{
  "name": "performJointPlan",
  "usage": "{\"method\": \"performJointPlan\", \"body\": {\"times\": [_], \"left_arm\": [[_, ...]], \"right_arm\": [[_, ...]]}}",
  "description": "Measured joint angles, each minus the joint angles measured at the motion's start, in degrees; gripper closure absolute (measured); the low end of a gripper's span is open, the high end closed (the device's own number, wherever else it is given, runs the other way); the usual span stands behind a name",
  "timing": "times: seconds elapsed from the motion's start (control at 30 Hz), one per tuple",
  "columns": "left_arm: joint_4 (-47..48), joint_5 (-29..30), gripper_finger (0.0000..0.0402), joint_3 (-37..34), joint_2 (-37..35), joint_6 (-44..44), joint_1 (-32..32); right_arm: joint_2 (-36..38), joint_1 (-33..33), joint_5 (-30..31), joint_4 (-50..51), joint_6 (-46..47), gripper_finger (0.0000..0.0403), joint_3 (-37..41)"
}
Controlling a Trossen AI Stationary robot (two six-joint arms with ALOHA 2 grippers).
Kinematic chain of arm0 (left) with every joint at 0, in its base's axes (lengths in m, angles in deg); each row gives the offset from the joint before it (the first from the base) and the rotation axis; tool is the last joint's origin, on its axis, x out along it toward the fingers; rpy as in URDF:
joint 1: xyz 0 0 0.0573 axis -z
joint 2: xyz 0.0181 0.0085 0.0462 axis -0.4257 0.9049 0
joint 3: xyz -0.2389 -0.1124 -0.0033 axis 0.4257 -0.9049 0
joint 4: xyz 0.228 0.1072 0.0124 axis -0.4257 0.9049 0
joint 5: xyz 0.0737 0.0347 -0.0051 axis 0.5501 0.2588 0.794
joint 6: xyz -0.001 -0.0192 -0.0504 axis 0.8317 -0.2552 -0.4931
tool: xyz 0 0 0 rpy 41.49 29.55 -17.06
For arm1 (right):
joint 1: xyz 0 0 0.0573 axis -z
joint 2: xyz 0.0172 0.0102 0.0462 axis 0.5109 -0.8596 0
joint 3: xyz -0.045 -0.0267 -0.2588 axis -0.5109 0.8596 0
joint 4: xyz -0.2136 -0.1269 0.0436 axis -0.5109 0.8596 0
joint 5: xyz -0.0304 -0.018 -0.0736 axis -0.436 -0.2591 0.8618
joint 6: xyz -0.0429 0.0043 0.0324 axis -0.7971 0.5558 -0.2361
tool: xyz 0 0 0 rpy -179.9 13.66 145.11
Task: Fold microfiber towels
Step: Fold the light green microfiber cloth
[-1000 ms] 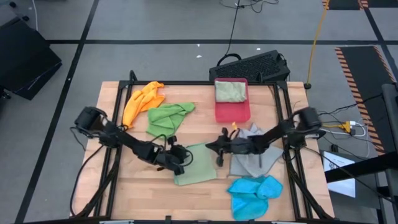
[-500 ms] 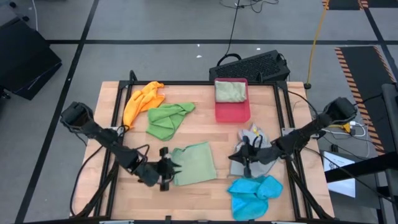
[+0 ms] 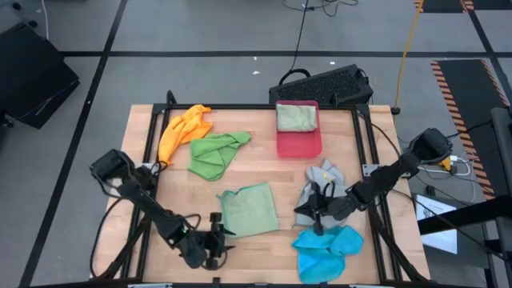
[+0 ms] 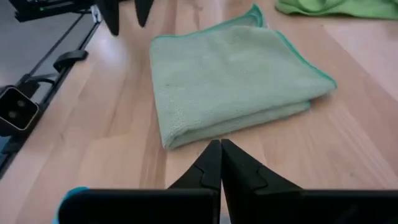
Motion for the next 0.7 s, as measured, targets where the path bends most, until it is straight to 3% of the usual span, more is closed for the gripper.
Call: {"method": "performJointPlan", "body": {"times": [0.17, 0.37, 0.53, 0.7], "left_arm": [[1.8, -0.2, 0.014, 1.1, 3.6, -1.4, 0.0], [8.8, 0.0, 0.013, 1.2, 5.5, -6.0, -0.4], [11.3, -0.5, 0.0161, 1.0, 5.9, -6.8, -0.6], [12.2, -0.7, 0.022, 0.2, 5.9, -6.0, -1.4]], "right_arm": [[-5.7, 0.0, -0.1, -9.3, -3.3, 0.0382, -0.1], [-11.9, -0.3, -0.2, -10.8, -8.5, 0.0327, -4.5], [-17.0, 0.6, -0.3, -10.4, -12.6, 0.027, -11.4], [-19.8, 0.8, -0.5, -7.4, -15.9, 0.0237, -15.8]]}}
